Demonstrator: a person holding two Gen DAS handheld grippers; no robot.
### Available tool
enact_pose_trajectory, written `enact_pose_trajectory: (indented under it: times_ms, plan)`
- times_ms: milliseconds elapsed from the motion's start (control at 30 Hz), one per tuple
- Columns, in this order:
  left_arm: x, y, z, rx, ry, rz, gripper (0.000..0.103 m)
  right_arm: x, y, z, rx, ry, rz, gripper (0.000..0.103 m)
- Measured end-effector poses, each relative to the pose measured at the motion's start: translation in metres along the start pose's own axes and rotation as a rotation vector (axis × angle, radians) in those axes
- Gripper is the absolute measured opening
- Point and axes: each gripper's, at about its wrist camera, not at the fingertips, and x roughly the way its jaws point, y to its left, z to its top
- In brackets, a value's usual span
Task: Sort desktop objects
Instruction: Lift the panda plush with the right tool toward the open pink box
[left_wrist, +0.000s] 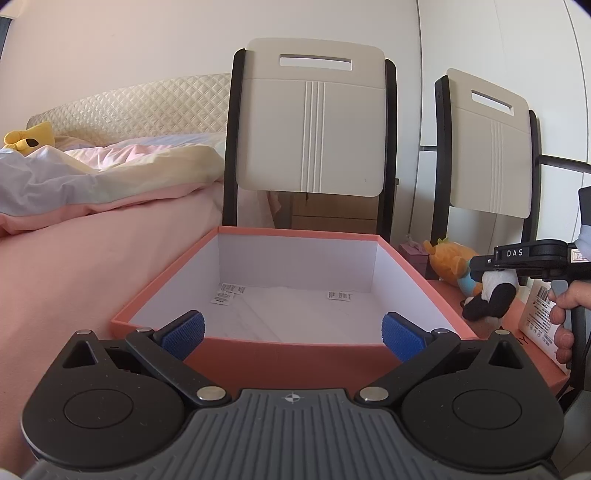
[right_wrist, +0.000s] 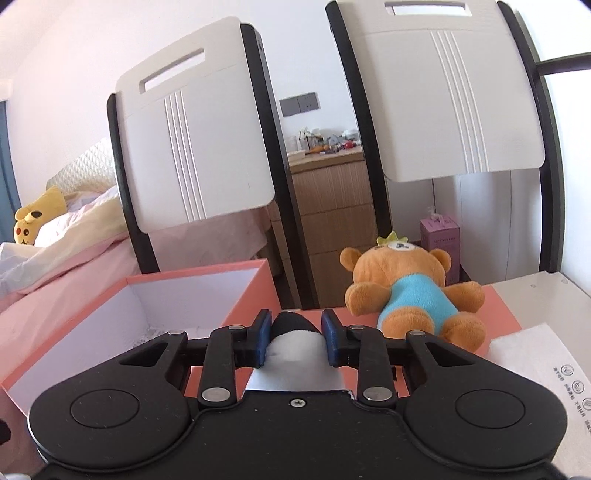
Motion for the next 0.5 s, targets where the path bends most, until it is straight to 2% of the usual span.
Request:
enact_pose_trajectory:
  times_ms: [200,500]
  plan:
    - [0.0,-0.001,0.0,0.0,0.001,-0.001,0.103,-0.01,0.021,0.018,-0.012,-0.104,0.045,0.029]
    - [0.001,-0.001,-0.001,0.003,0.003,0.004,0.103,-0.01,0.062,0.019,-0.092,-0.136,0.165,0.029]
